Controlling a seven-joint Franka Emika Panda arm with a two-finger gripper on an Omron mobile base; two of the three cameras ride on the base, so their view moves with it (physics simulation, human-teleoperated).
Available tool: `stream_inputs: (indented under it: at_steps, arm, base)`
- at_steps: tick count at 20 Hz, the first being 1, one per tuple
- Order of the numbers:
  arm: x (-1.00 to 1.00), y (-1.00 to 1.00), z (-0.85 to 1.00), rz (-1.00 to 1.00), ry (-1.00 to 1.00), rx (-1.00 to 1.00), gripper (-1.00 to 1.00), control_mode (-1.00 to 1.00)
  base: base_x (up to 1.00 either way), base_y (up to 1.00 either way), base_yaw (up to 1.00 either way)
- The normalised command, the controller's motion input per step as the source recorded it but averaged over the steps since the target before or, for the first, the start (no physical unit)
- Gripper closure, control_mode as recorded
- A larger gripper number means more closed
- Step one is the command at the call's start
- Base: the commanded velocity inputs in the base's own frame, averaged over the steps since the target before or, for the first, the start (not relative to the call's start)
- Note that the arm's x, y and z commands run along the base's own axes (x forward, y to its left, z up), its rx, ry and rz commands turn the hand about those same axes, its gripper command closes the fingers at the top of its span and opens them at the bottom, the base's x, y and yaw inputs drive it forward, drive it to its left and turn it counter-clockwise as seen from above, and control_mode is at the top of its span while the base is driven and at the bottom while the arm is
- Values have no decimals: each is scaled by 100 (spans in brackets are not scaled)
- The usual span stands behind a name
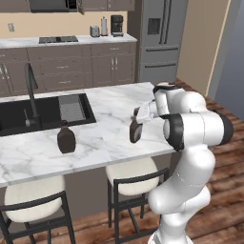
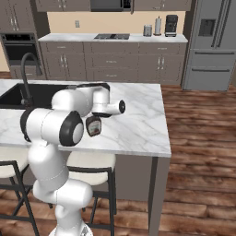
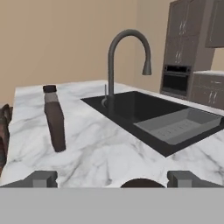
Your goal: The dining table condiment station is running low on syrup bottle. Refill the condiment station by opening the cabinet and taking the syrup bottle from the cabinet and placing it on the dining table.
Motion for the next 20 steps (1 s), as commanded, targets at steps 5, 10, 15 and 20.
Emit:
stream_inputs:
  at_steps: [5,10,15,20]
  arm:
    - [0,-1,31,0,3,0,-100,-100]
    - [-16,-1,41,0,0,-1,-100,-100]
    - [-43,0,58,0,0,-7,-100,-100]
    - [-82,0,67,0,0,-11,-100,-100]
  base:
    - [0,0,0]
    - [0,0,0]
    - [0,0,0]
    - [0,0,0]
